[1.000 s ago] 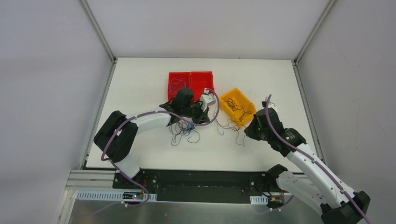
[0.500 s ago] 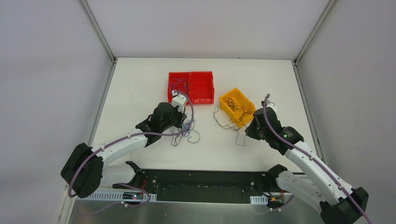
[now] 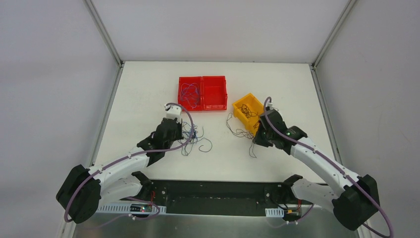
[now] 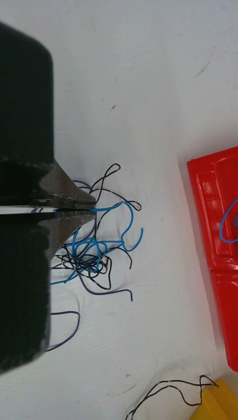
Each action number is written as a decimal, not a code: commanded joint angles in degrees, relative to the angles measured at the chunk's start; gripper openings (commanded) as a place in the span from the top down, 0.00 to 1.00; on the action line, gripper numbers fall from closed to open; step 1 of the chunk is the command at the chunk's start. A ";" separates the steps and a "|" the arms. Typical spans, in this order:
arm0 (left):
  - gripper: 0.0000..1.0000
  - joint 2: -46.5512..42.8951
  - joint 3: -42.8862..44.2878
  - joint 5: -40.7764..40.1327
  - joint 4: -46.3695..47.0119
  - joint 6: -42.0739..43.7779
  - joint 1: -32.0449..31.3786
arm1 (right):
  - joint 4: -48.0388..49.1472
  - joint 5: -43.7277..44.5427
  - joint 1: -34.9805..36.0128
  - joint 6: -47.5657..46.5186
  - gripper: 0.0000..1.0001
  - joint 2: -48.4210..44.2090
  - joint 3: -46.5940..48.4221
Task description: Untangle the cables
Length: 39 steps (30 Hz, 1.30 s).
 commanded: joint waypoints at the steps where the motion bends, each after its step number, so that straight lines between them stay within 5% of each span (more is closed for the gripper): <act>1: 1.00 -1.97 -1.37 0.42 3.39 3.48 0.53 | 3.72 -3.85 -0.14 -3.23 1.00 5.07 3.53; 18: 1.00 -6.59 -8.05 6.71 13.20 8.89 0.53 | 1.25 0.53 1.82 -14.45 0.88 35.99 25.91; 28: 1.00 -6.12 -8.40 8.24 14.22 9.72 0.53 | -6.63 6.93 6.82 -17.83 0.16 44.19 32.34; 39: 1.00 -6.72 -8.92 8.25 14.72 10.09 0.53 | -5.57 7.19 7.07 -16.26 0.11 45.40 29.42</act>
